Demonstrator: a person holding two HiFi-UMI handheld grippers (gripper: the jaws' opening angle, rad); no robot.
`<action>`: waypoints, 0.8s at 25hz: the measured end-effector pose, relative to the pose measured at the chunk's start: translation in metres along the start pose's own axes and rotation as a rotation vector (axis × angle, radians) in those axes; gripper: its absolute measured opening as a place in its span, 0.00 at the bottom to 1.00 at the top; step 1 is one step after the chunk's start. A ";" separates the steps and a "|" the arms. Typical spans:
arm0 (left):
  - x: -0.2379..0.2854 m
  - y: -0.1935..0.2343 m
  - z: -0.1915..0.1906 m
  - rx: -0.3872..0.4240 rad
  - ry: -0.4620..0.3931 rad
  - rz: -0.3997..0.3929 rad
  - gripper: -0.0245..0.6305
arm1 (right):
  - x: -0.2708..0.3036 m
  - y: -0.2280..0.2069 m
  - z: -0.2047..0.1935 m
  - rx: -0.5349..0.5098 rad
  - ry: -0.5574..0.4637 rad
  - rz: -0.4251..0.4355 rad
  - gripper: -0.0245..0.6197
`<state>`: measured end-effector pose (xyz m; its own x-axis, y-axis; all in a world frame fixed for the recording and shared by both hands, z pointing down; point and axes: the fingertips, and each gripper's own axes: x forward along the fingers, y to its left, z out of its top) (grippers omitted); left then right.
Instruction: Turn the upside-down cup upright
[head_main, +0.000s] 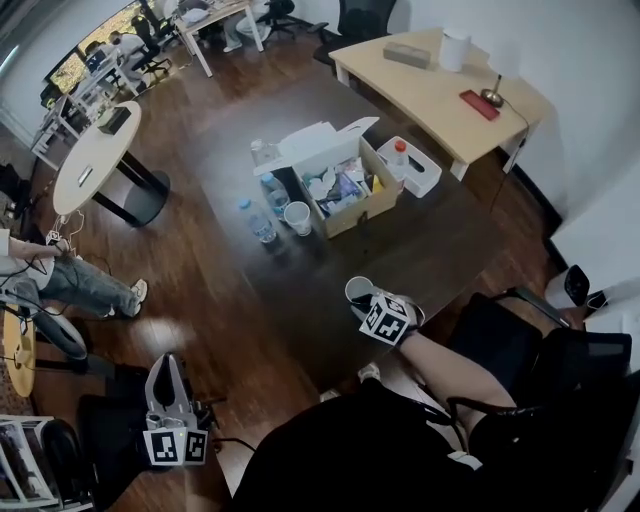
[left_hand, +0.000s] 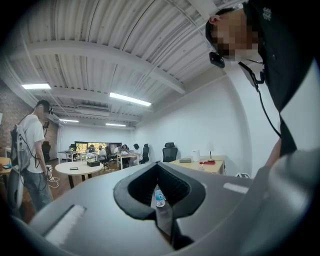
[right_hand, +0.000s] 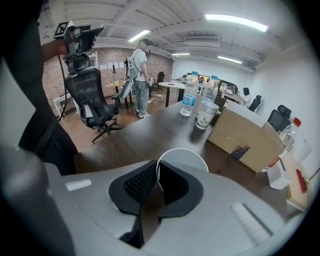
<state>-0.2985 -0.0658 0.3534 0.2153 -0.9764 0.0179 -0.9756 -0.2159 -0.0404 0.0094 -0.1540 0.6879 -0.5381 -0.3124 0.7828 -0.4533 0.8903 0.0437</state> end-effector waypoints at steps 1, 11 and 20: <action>-0.001 0.000 -0.001 -0.001 0.003 -0.001 0.04 | 0.000 0.001 -0.001 0.004 -0.005 0.002 0.07; 0.008 -0.008 -0.014 -0.020 0.023 -0.050 0.04 | -0.022 -0.004 0.011 0.056 -0.102 -0.040 0.18; 0.064 -0.047 -0.006 -0.050 -0.059 -0.154 0.04 | -0.142 -0.022 0.065 0.279 -0.653 -0.255 0.09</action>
<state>-0.2396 -0.1180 0.3629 0.3630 -0.9310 -0.0386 -0.9315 -0.3636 0.0079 0.0503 -0.1507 0.5353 -0.6648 -0.7078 0.2387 -0.7367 0.6742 -0.0526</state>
